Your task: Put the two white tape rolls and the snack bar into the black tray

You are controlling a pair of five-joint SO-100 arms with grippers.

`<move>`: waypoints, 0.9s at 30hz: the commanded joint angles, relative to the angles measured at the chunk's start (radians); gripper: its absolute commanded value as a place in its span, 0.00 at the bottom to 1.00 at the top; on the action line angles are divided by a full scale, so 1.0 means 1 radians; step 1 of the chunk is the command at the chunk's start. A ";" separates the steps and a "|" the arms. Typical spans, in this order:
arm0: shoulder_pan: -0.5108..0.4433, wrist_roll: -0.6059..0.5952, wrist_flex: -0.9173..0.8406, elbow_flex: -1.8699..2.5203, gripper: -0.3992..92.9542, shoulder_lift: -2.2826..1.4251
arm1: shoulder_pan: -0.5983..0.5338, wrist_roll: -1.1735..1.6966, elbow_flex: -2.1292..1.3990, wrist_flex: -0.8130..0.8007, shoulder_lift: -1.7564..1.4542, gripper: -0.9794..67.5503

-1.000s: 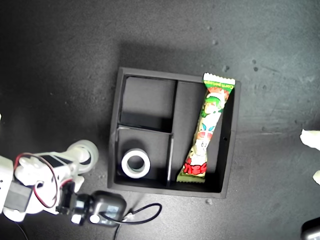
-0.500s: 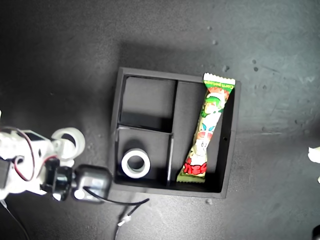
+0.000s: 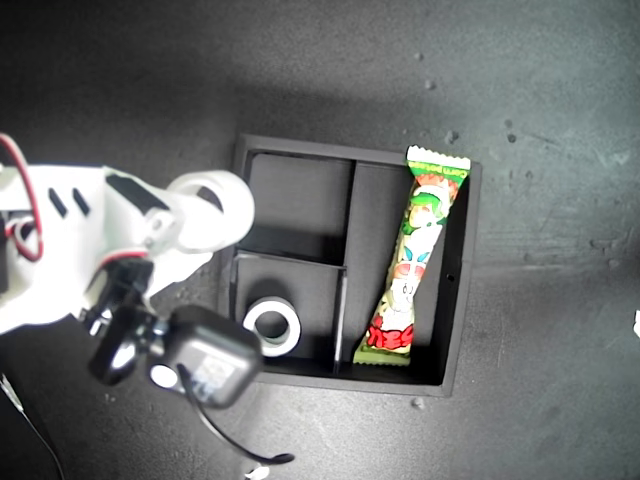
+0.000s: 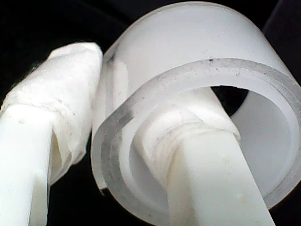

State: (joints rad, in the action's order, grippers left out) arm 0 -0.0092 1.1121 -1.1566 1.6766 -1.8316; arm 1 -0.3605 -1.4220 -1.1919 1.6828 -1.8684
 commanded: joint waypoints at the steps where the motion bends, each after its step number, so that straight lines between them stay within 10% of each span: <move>1: 0.003 -0.026 0.060 -0.092 0.00 0.080 | -0.015 0.112 -0.002 -0.152 -0.037 0.46; 6: -0.006 -0.028 0.084 -0.196 0.00 0.230 | -0.035 0.172 -0.025 -0.322 -0.037 0.54; 10: -0.002 -0.032 0.089 -0.272 0.00 0.327 | -0.037 0.196 -0.040 -0.431 -0.037 0.26; 16: 0.035 -0.038 0.020 -0.371 0.00 0.434 | -0.025 0.199 -0.008 -0.399 -0.037 0.24; 27: 0.077 -0.029 -0.114 -0.511 0.17 0.595 | -0.023 0.198 0.009 -0.370 -0.037 0.45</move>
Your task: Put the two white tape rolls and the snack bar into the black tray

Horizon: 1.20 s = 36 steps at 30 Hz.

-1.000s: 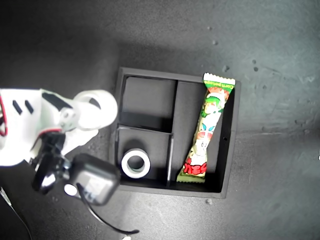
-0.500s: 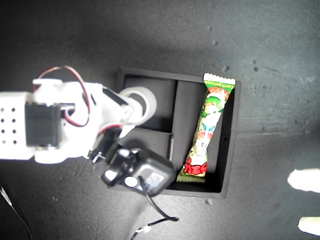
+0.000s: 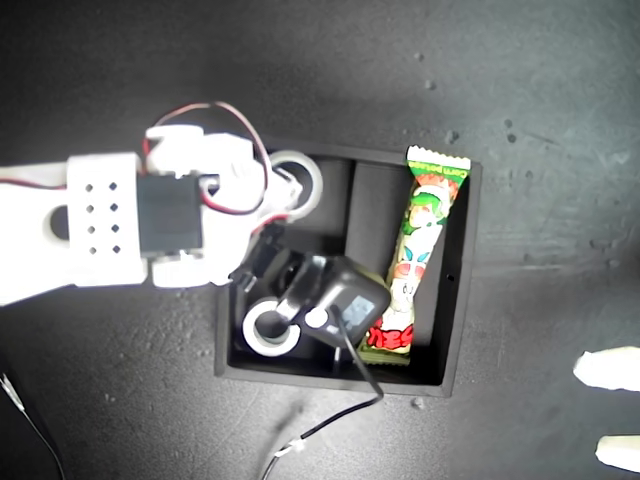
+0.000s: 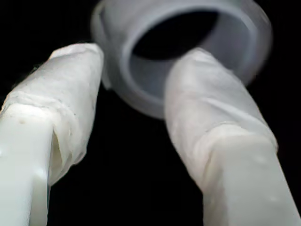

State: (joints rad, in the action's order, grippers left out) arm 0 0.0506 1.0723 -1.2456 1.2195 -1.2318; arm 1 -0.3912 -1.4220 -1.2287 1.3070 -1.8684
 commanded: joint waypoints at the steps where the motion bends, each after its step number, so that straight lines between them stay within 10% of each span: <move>1: 0.018 0.009 -0.028 -0.052 0.18 -0.002 | 0.008 0.198 0.048 0.009 -0.037 0.45; 10: 0.028 0.020 -0.146 -0.112 0.18 -0.055 | 0.011 0.189 0.100 0.084 -0.038 0.45; 19: 0.069 0.055 -0.261 0.152 0.06 -0.620 | 0.106 0.051 0.351 0.494 -0.052 0.37; 25: 0.094 0.109 -0.147 0.635 0.01 -1.154 | 0.229 -0.021 -0.057 0.462 -0.408 0.01; 36: 0.006 0.273 0.163 1.474 0.01 -1.763 | 0.354 -0.017 -1.042 0.074 -0.985 0.01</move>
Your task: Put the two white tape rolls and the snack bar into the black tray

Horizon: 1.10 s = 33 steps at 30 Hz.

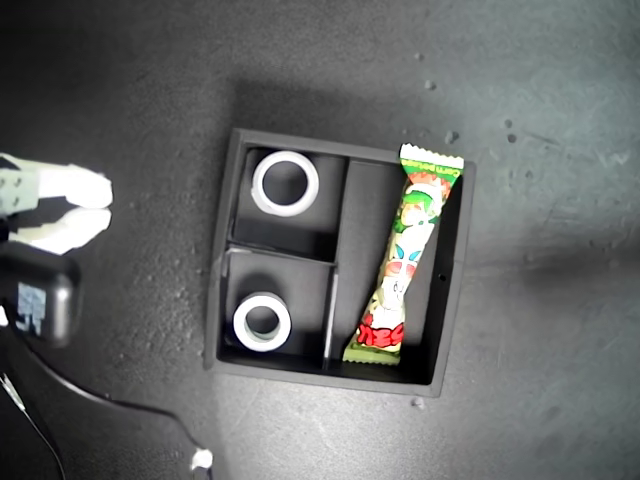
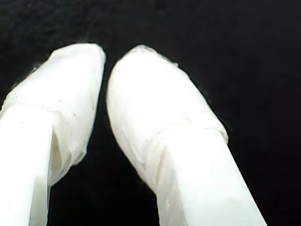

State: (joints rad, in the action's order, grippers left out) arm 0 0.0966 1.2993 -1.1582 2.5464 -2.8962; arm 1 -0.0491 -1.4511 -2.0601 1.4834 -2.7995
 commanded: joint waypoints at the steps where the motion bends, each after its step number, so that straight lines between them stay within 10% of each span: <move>1: -0.049 0.060 0.081 0.195 0.01 -0.141 | 0.012 0.020 -0.273 -0.138 -0.072 0.01; 19: -0.098 0.124 0.041 0.558 0.00 -0.492 | 0.087 0.253 -1.057 -0.414 -0.551 0.01; 33: -0.133 0.041 -0.124 0.592 0.01 -0.492 | -0.049 0.204 -1.065 -0.201 -0.540 0.01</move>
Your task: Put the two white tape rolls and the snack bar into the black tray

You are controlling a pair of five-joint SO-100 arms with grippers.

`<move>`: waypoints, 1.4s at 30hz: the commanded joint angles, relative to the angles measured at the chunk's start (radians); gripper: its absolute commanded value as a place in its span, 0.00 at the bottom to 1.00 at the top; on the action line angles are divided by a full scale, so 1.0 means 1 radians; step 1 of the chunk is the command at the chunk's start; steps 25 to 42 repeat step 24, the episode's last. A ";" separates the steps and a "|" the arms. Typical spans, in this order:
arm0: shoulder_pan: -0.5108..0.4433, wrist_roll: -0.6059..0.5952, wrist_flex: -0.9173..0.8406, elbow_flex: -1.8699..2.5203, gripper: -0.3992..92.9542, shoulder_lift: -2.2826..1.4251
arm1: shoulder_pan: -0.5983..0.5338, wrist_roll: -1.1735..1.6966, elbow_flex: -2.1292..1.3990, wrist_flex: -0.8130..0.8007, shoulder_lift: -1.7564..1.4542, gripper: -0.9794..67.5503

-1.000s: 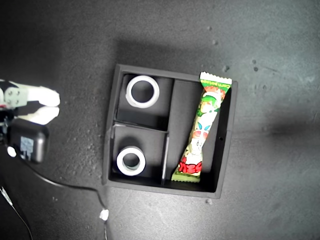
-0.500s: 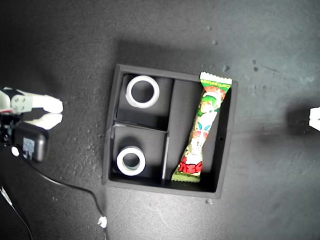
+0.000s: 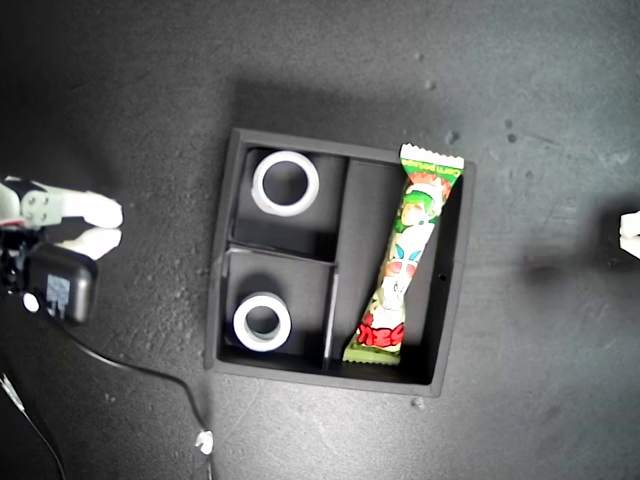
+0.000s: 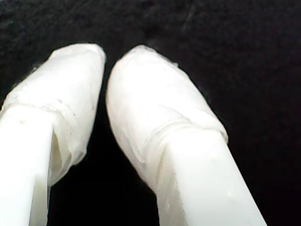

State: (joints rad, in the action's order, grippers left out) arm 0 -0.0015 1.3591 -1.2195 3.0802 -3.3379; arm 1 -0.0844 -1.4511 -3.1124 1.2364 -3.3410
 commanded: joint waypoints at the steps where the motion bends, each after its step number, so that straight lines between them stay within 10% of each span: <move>1: -0.046 0.014 -0.092 0.058 0.01 -0.051 | -0.002 0.172 -0.012 0.098 -0.005 0.01; 42: -0.011 -0.052 -0.176 0.058 0.01 -0.049 | 0.037 0.430 -0.012 0.100 -0.009 0.01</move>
